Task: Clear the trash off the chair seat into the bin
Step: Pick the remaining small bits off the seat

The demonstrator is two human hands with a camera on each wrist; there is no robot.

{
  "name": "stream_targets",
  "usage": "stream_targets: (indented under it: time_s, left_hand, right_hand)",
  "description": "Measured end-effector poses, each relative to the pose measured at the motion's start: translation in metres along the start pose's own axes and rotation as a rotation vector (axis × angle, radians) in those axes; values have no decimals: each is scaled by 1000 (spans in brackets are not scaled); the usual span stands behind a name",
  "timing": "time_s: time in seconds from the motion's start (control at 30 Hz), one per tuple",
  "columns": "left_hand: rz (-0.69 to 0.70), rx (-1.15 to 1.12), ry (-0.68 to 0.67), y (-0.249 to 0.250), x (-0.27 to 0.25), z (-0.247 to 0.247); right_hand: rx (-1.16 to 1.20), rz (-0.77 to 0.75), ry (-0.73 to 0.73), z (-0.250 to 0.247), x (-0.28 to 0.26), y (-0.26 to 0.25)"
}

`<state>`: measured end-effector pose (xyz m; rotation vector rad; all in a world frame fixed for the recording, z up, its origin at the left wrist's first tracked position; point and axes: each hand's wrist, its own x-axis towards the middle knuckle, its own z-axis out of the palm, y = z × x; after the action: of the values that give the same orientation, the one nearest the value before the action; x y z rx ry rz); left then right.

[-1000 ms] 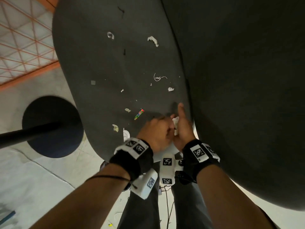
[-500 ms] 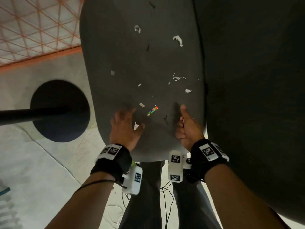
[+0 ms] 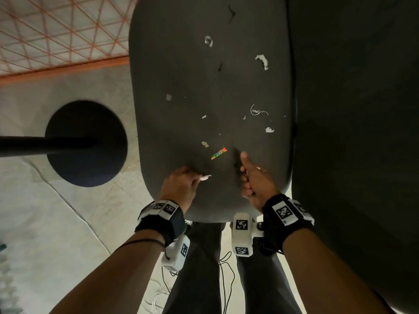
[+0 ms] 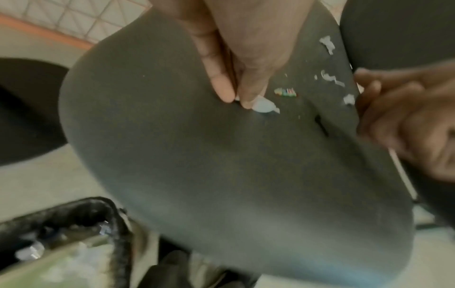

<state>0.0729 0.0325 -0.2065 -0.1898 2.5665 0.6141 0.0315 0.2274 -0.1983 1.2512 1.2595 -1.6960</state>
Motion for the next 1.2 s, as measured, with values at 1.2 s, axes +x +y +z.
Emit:
stream_targets:
  time_s: [1.2]
  left_hand:
    - [194, 113, 30, 78, 21, 47]
  right_hand:
    - [169, -68, 185, -51, 4, 10]
